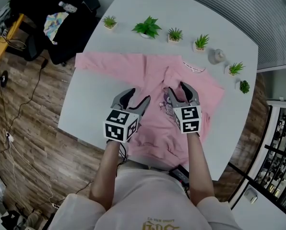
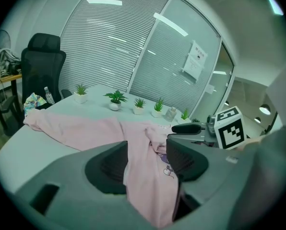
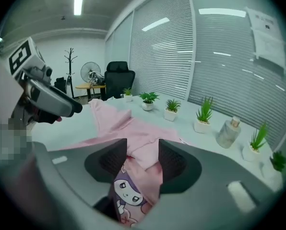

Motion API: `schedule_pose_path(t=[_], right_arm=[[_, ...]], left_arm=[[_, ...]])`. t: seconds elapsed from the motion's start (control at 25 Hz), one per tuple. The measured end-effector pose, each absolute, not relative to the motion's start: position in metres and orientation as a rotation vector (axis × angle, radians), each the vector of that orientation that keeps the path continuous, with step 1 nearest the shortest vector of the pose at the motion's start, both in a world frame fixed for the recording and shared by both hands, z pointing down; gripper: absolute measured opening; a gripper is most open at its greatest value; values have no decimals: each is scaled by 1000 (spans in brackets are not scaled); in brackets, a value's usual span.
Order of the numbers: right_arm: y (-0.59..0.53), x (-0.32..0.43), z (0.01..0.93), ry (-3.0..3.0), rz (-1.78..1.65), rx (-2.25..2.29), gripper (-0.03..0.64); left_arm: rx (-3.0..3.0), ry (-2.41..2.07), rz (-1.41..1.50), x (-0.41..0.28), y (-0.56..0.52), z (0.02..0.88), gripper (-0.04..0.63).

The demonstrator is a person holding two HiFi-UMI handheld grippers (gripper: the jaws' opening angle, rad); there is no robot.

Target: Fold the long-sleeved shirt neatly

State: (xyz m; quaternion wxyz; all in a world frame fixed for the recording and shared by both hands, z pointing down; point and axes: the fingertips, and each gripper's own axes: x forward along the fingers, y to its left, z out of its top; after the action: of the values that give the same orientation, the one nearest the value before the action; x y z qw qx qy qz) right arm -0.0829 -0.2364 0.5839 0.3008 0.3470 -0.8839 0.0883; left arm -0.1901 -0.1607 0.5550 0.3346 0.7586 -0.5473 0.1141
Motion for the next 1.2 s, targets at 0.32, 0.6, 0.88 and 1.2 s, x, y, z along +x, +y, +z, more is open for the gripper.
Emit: schedule_pose_path(t=[0.32, 0.6, 0.88, 1.2], right_arm=[[-205, -59, 543, -2470, 399, 929, 222], [-177, -21, 503, -2549, 468, 1025, 222], [-144, 10, 458, -2706, 628, 1049, 222], [-97, 52, 428, -2811, 696, 1069, 219]], left_arm=[[2005, -1410, 296, -178, -159, 548, 265], [2013, -1451, 248, -159, -155, 523, 265], [2013, -1506, 206, -140, -129, 492, 264], [1984, -1591, 129, -121, -87, 455, 239]])
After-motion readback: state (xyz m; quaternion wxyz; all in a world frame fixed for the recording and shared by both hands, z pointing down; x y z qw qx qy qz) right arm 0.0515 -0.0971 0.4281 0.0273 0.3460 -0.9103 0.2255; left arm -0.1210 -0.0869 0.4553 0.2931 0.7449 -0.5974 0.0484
